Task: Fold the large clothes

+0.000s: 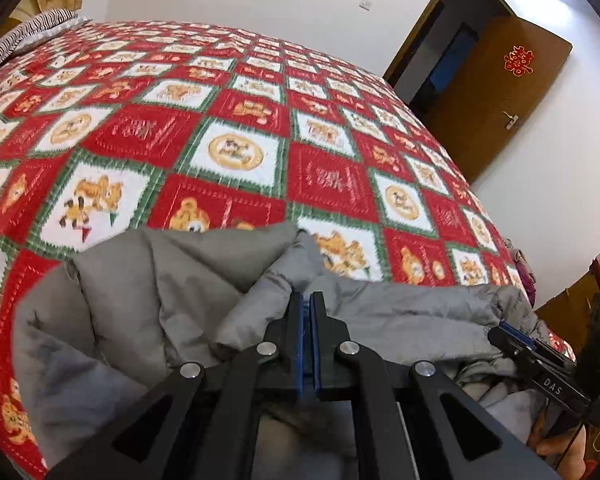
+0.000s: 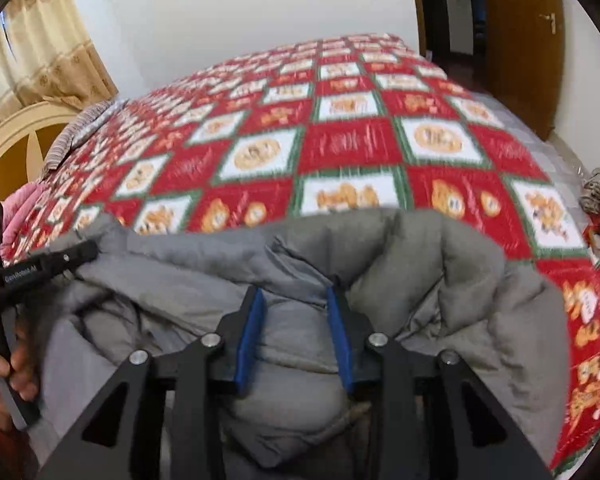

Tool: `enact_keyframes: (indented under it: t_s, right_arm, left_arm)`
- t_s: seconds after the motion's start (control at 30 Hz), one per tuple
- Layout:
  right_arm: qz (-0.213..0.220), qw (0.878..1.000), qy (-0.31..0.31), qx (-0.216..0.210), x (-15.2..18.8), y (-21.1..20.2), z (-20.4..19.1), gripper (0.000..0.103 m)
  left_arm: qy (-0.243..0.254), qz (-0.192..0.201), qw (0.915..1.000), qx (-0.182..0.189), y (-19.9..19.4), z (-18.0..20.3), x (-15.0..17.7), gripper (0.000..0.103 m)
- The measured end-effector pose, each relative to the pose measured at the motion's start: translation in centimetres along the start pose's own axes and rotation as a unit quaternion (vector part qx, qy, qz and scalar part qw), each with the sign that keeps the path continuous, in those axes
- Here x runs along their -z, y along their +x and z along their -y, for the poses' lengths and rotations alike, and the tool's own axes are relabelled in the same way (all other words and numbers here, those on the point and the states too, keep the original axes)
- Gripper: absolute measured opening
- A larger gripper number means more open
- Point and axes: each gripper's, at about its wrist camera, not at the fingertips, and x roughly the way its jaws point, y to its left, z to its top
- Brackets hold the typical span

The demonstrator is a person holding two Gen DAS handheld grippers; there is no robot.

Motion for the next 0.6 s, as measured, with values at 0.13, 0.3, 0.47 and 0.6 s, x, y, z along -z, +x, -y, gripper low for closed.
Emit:
enact_keyframes:
  t_s: [0.13, 0.3, 0.47, 0.6]
  right_arm:
    - [0.014, 1.0, 0.014, -0.011, 0.3, 0.8, 1.0, 0.035]
    - [0.015, 1.0, -0.001, 0.011, 0.0, 0.3, 0.3, 0.037]
    - [0.082, 0.996, 0.021, -0.025, 0.6, -9.1, -2.2, 0.043]
    - [0.129, 0.991, -0.018, -0.017, 3.9, -20.2, -6.2, 0.051]
  left_arm:
    - [-0.054, 0.007, 0.9973, 0.05, 1.7, -2.5, 0.9, 0.002]
    - [-0.073, -0.004, 0.9952, 0.064, 2.2, -2.7, 0.2, 0.002]
    - [-0.045, 0.007, 0.9945, 0.095, -6.8, -2.2, 1.1, 0.002]
    - [0.022, 0.035, 0.9951, 0.09, -16.9, -0.9, 4.0, 0.004]
